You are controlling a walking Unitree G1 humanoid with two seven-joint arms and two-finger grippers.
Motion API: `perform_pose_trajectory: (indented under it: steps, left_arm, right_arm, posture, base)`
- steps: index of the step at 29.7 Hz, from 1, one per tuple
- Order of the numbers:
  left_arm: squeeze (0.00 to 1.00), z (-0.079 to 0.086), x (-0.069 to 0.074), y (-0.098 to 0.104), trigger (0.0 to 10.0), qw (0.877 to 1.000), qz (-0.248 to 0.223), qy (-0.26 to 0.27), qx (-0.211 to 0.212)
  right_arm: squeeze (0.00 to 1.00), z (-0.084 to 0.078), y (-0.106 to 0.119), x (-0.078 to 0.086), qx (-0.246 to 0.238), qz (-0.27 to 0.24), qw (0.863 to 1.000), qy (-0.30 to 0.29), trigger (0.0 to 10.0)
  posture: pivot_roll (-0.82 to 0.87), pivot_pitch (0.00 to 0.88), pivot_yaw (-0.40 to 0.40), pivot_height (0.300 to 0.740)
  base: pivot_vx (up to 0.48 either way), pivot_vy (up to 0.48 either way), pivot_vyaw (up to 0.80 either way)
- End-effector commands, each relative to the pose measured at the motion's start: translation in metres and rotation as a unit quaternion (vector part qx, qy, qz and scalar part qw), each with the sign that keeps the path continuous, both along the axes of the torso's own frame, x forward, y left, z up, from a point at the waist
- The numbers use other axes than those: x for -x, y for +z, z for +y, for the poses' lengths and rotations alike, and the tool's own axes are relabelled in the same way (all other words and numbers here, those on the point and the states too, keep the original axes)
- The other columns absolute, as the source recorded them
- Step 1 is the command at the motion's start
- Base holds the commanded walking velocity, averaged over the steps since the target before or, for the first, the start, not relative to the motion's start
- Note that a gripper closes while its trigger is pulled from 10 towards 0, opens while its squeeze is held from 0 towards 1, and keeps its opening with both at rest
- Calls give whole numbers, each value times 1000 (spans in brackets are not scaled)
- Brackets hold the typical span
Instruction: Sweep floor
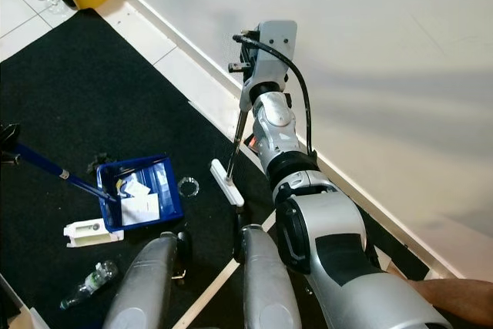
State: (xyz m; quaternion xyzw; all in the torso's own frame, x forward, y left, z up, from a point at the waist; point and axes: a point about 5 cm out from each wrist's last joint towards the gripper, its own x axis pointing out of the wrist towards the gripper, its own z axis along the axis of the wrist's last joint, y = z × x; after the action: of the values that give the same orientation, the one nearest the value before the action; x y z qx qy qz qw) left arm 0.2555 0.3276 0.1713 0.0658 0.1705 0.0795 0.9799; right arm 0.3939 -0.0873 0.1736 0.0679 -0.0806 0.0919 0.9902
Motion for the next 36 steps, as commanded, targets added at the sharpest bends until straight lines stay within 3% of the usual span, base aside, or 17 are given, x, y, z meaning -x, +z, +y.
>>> perform_pose_trajectory:
  steps: [1, 3, 7, 11, 15, 24, 30, 32, 36]
  left_arm:
    - [0, 3, 5, -5, 10000, 1000, 15, 9, -10]
    - [0, -4, 6, -22, 10000, 999, 39, 2, -14]
    - [0, -9, 6, -35, 10000, 998, 55, -1, -23]
    - [0, -28, -1, -49, 10000, 998, 57, -17, 25]
    - [0, -45, -16, -41, 10000, 996, 22, -39, 77]
    - [0, -76, -34, -32, 10000, 992, -2, -107, 66]
    - [0, -80, -37, -35, 10000, 991, -1, -103, 85]
    - [0, -81, -39, -30, 10000, 988, -15, -95, 120]
    - [0, -80, -39, -30, 10000, 989, -12, -96, 109]
  right_arm:
    - [0, 0, -3, 0, 5, 10, 1000, 2, 10000]
    - [0, 0, -4, 0, 5, 11, 1000, 2, 10000]
    - [0, 1, -4, 0, 4, 11, 1000, 2, 10000]
    - [0, 3, -5, 1, 1, 16, 1000, 4, 10000]
    - [0, 7, -4, 1, -8, 16, 1000, 7, 10000]
    - [0, 0, -3, 0, -8, 14, 1000, -5, 10000]
    - [0, -5, -4, -1, -5, 13, 1000, -11, 10000]
    - [0, -6, -4, 0, -5, 14, 1000, -13, 10000]
    - [0, -5, -5, 0, -5, 15, 1000, -13, 10000]
  posture:
    - [157, 318, -90, 740]
    - [148, 319, -90, 740]
    - [147, 318, -92, 740]
    - [147, 318, -92, 740]
    - [151, 317, -93, 740]
    - [141, 309, -79, 740]
    - [133, 304, -74, 740]
    - [135, 301, -73, 740]
    - [143, 300, -72, 740]
  base:
    - [0, 0, 0]
    - [0, 0, 0]
    - [0, 0, 0]
    - [0, 0, 0]
    - [0, 0, 0]
    - [0, 0, 0]
    - [0, 0, 0]
    - [0, 0, 0]
    - [0, 0, 0]
